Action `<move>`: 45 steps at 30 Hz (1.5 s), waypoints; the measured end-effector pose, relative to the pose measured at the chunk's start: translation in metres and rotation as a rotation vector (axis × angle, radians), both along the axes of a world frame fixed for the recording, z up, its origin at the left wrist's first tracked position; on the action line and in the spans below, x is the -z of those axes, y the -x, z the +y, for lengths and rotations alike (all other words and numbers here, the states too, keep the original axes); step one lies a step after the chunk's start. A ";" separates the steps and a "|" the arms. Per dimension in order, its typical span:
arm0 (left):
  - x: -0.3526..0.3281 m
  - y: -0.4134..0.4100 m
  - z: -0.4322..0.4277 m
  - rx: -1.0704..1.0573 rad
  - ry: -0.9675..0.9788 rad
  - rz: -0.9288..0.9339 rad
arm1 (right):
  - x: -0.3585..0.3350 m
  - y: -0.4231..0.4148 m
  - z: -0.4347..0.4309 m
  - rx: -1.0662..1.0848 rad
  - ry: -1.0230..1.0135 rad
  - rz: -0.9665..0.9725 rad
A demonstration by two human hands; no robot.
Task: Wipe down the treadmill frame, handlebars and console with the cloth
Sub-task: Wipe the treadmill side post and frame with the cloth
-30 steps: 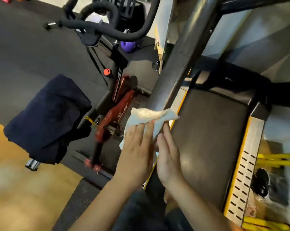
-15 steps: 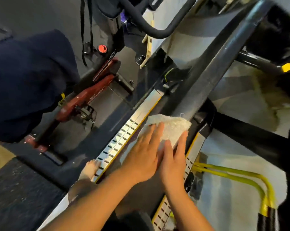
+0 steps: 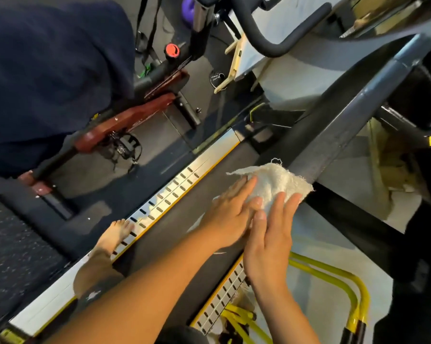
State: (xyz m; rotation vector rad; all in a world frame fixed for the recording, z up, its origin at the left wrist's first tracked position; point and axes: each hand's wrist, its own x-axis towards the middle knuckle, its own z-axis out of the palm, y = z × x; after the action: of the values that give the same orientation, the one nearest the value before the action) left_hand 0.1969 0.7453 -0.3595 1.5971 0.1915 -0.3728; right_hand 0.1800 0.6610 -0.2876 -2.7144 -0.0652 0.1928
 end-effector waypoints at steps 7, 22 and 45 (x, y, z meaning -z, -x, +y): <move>0.015 -0.003 0.001 0.007 0.229 0.100 | -0.002 0.001 -0.007 -0.089 0.146 0.043; -0.004 0.031 -0.007 -0.158 -0.131 -0.175 | -0.005 -0.014 -0.020 -0.303 0.336 0.000; 0.002 0.008 0.005 0.083 -0.047 -0.031 | -0.001 -0.023 -0.002 -0.329 0.370 -0.028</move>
State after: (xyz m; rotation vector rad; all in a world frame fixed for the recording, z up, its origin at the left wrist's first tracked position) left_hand 0.1889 0.7500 -0.3610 1.6594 0.1115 -0.4104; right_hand 0.2033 0.6586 -0.2870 -3.0582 -0.5350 0.2866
